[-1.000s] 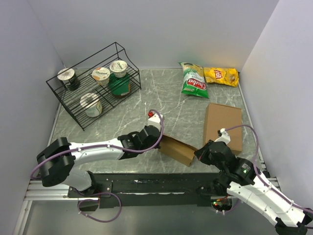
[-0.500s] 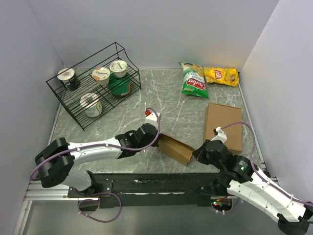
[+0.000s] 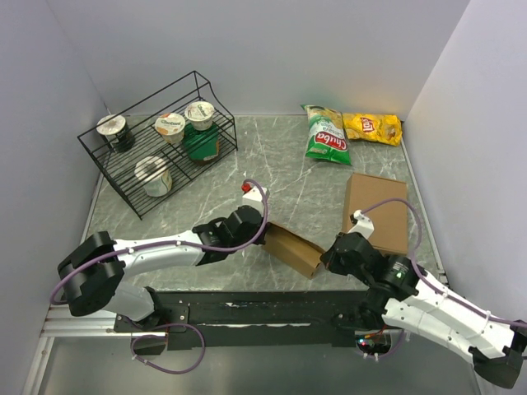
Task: Fold the paper box
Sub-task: Close the paper box at the center of the board.
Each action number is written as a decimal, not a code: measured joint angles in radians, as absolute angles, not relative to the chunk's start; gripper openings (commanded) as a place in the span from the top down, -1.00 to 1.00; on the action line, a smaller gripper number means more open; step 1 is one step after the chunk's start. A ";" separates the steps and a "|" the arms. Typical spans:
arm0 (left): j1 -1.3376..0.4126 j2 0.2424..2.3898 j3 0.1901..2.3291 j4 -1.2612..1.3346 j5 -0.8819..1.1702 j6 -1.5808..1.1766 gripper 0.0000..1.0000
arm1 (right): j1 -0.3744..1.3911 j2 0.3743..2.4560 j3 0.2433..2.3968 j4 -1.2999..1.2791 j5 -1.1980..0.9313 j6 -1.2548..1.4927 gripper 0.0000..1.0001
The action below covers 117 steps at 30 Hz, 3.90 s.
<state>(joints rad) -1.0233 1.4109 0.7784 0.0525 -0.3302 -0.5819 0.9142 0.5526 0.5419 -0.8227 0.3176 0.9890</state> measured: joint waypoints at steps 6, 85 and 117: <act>-1.007 1.408 0.775 0.056 -0.321 -0.570 0.98 | 0.928 0.596 0.558 -0.820 0.321 0.994 1.00; -0.911 1.222 0.656 0.020 -0.181 -0.473 0.08 | 1.221 0.752 0.576 -0.810 0.445 1.360 1.00; -0.587 1.134 0.635 0.142 0.361 -0.659 -0.79 | 1.253 0.859 0.645 -0.865 0.483 1.316 1.00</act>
<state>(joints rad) -0.5865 1.1343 0.6346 0.1425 0.3611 -0.6594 1.2530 0.8589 0.6445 -0.8650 0.4828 1.3155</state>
